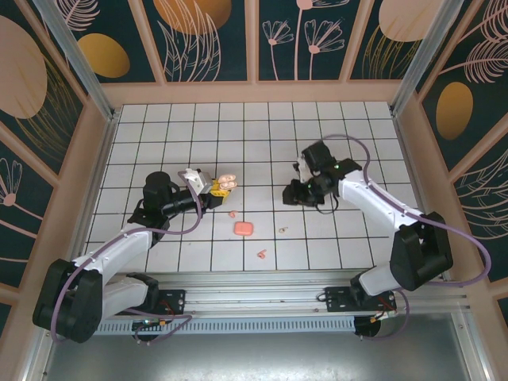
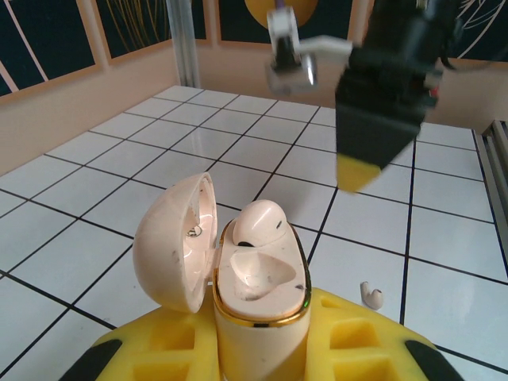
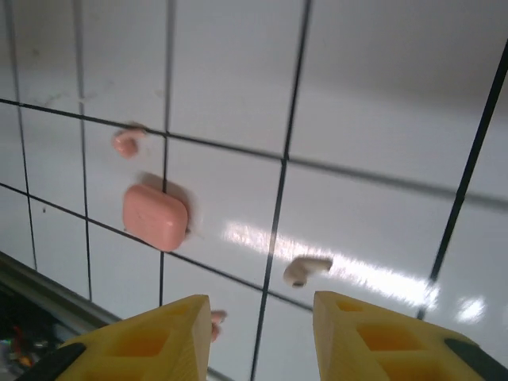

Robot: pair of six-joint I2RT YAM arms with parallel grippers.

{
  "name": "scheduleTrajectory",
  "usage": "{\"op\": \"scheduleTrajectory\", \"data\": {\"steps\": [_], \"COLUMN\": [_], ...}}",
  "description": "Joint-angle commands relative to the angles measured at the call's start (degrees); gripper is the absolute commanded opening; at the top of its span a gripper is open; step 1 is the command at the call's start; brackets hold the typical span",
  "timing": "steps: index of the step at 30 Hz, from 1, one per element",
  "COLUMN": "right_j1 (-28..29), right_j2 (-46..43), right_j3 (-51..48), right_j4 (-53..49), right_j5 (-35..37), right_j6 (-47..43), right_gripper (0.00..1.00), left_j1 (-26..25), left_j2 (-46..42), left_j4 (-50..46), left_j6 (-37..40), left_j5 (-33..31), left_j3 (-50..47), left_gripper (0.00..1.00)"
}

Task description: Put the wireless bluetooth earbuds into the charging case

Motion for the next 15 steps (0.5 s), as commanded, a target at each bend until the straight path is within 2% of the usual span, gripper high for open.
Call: {"op": "scheduleTrajectory", "data": {"steps": [1,5,9,12,15], "right_j1": [-0.1,1.3,4.6,7.2,9.6], "right_j2": [1.4,1.6,-0.5,0.5,2.9], "right_j3": [3.6,3.3,-1.5,-4.9,-7.5], "right_j4": [-7.7,-6.6,-2.8,-1.2,0.4], "right_j5": [6.1,5.2,2.7,2.8,4.1], "right_j6": [-26.0,-49.2,-73.5,-86.1,-92.6], "right_gripper": [0.42,0.43,0.45,0.45,0.45], "left_j1": [-0.2,-0.2,-0.1,-0.1,-0.2], "left_j2": [-0.3,-0.7,-0.6,-0.5,-0.2], "left_j4": [0.5,0.4,0.5,0.4,0.3], "left_j6": [0.8,0.7,0.7,0.6,0.6], "left_j5": [1.1,1.2,1.1,1.2,1.1], "left_j3": [1.1,0.8,0.7,0.6,0.6], "left_gripper": [0.17,0.17,0.17,0.17,0.17]}}
